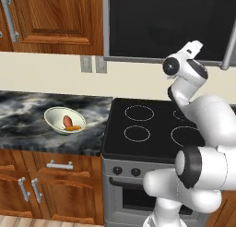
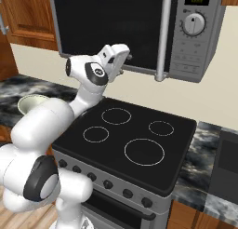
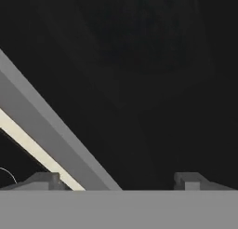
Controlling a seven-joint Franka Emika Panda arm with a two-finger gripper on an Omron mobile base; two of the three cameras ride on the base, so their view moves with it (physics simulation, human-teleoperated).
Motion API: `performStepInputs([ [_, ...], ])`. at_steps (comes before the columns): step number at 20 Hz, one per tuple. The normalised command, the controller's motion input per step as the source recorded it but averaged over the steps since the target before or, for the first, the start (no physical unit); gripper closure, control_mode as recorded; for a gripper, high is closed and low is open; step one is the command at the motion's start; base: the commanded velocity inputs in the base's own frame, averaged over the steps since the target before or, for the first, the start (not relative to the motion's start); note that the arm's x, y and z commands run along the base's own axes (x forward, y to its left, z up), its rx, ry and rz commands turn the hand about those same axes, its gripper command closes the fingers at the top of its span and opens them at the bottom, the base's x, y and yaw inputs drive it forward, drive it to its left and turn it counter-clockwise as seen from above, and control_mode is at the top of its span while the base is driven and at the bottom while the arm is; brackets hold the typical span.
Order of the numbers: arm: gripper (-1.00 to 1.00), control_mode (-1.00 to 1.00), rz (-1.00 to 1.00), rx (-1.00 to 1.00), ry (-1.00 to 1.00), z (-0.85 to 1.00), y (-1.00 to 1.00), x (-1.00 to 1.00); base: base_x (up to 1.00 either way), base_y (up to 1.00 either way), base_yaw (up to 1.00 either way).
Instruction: Place the bowl containing the onion and bell pepper in the microwave. Close the microwave door and press the start button to microwave the meal.
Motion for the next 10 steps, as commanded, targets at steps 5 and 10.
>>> performStepInputs([
  [5,-1.0,-1.0,0.09,0.0,0.04,0.06,-0.76,0.48,0.0,0.0,0.0],
  [10,-1.0,-1.0,0.15,0.0,0.0,0.03,-0.83,0.34,0.0,0.0,0.0],
])
